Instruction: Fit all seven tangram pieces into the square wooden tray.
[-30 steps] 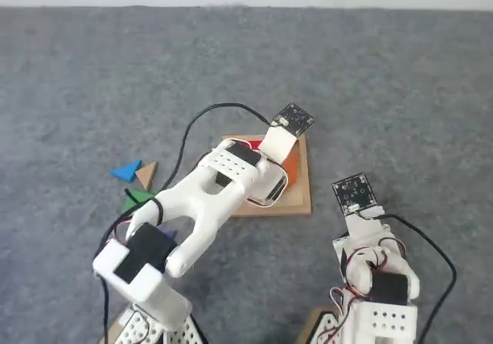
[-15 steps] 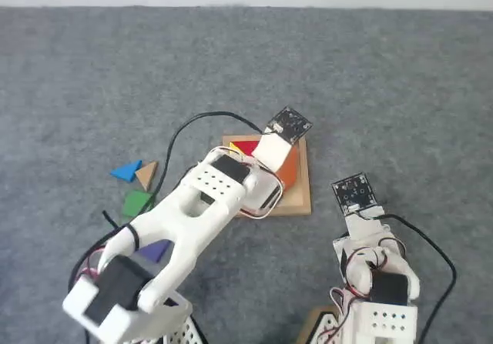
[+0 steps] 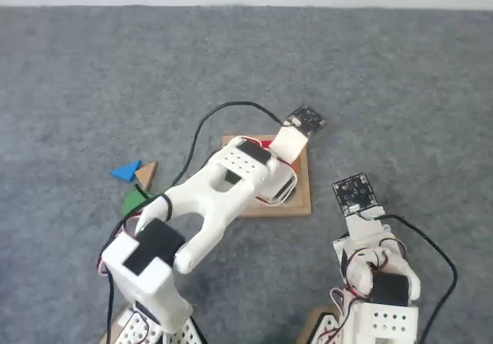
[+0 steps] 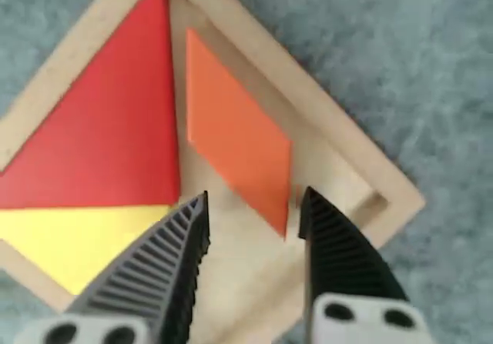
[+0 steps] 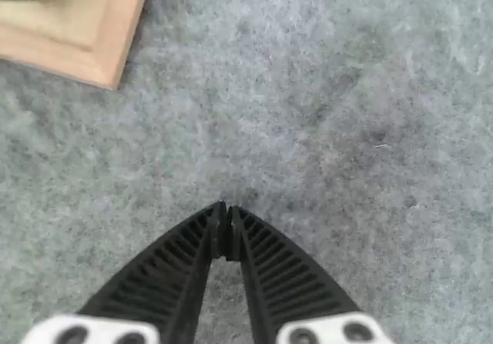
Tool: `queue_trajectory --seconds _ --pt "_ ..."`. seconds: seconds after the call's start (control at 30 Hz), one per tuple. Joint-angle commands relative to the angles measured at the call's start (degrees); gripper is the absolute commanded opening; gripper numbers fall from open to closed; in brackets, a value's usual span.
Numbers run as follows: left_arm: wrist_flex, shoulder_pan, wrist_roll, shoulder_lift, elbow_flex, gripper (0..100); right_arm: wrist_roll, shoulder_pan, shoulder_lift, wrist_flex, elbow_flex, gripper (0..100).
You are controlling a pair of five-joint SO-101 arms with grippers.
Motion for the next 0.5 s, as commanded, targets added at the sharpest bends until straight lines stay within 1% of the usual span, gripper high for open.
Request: queue_trajectory --seconds 0.0,0.07,0.47 --pt "-0.97 -0.09 -0.70 0.88 -4.18 16 0.44 -0.22 -0.92 0.04 0.97 0.8" --pt "-1.23 -0.09 -1.76 1.41 -4.88 16 0.44 -0.22 -0.92 0.04 0.97 0.8" --pt "-0.88 0.09 -2.11 7.12 -12.79 15 0.44 -0.22 -0.92 0.04 0.97 0.8"
